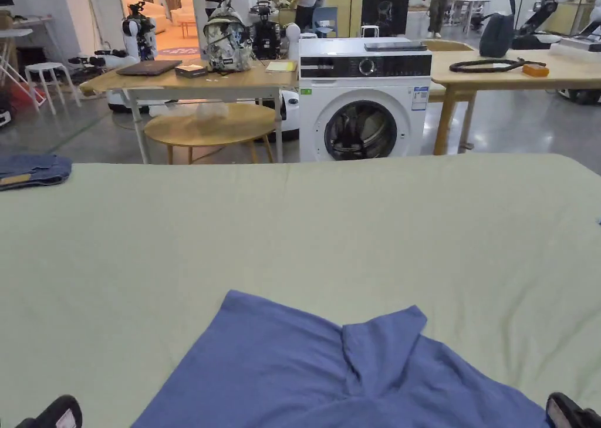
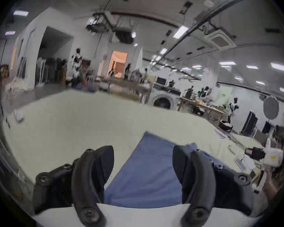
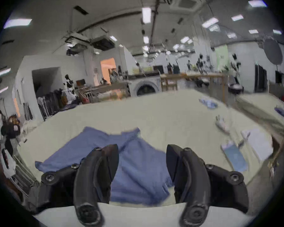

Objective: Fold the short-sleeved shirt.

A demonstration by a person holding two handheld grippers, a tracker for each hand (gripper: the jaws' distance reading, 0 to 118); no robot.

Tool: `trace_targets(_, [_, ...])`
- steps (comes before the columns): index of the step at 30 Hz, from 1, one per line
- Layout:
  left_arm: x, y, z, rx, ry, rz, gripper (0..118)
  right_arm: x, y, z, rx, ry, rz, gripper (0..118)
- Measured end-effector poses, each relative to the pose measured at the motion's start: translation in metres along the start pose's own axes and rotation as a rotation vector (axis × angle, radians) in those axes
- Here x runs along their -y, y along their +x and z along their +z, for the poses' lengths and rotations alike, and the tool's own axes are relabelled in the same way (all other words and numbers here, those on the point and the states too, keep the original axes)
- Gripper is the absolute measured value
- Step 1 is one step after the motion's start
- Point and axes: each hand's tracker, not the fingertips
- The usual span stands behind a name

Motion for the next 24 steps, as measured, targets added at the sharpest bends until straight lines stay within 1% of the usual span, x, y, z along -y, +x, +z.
trace_targets(2, [-0.012, 0.013, -0.003, -0.022, 0.086, -0.074, 74, -0.015, -0.015, -0.005, -0.042, 0.045, 0.063, 62])
trace_targets(3, [-0.018, 0.019, -0.003, -0.015, 0.117, -0.114, 71, -0.019, -0.021, -0.008, -0.056, 0.064, 0.095, 60])
trace_targets(4, [-0.021, 0.025, -0.003, -0.025, 0.120, -0.139, 61, -0.022, -0.026, -0.011, -0.050, 0.067, 0.114, 50])
trace_targets(5, [-0.024, 0.029, -0.005, -0.030, 0.126, -0.154, 31, -0.028, -0.036, -0.013, -0.037, 0.064, 0.122, 25])
trace_targets(6, [-0.024, 0.029, -0.008, -0.025, 0.121, -0.142, 6, -0.028, -0.040, -0.016, -0.032, 0.067, 0.133, 9])
trace_targets(7, [-0.025, 0.031, -0.006, -0.013, 0.154, -0.148, 0, -0.026, -0.043, -0.018, -0.038, 0.067, 0.132, 0])
trace_targets(8, [-0.025, 0.030, -0.006, -0.007, 0.121, -0.142, 0, -0.025, -0.046, -0.019, -0.041, 0.065, 0.134, 0])
trace_targets(10, [-0.024, 0.026, -0.007, -0.051, 0.095, -0.144, 0, -0.022, -0.051, -0.021, -0.043, 0.055, 0.124, 0])
trace_targets(13, [-0.020, 0.009, -0.001, -0.048, 0.045, -0.123, 0, -0.012, -0.047, -0.024, -0.056, 0.044, 0.114, 0])
trace_targets(14, [-0.017, 0.001, 0.001, -0.070, 0.033, -0.112, 0, -0.010, -0.047, -0.024, -0.058, 0.036, 0.116, 0])
trace_targets(17, [0.006, -0.029, 0.001, -0.088, -0.081, 0.003, 0, -0.003, -0.044, -0.023, -0.066, 0.007, 0.100, 0])
trace_targets(18, [0.021, -0.048, 0.001, -0.088, -0.136, 0.047, 6, -0.001, -0.042, -0.023, -0.080, -0.004, 0.088, 0])
trace_targets(19, [0.036, -0.062, -0.001, -0.079, -0.182, 0.086, 28, 0.002, -0.041, -0.022, -0.085, -0.006, 0.082, 0])
trace_targets(20, [0.049, -0.071, -0.004, -0.113, -0.246, 0.120, 60, 0.005, -0.040, -0.021, -0.088, -0.012, 0.075, 0])
trace_targets(21, [0.064, -0.080, -0.007, -0.148, -0.293, 0.142, 56, 0.004, -0.042, -0.019, -0.084, -0.018, 0.073, 0])
trace_targets(22, [0.070, -0.068, -0.011, -0.154, -0.306, 0.175, 56, 0.006, -0.041, -0.019, -0.085, -0.025, 0.072, 0])
trace_targets(24, [0.095, -0.082, -0.025, -0.163, -0.355, 0.251, 57, 0.008, -0.040, -0.019, -0.082, -0.035, 0.068, 0])
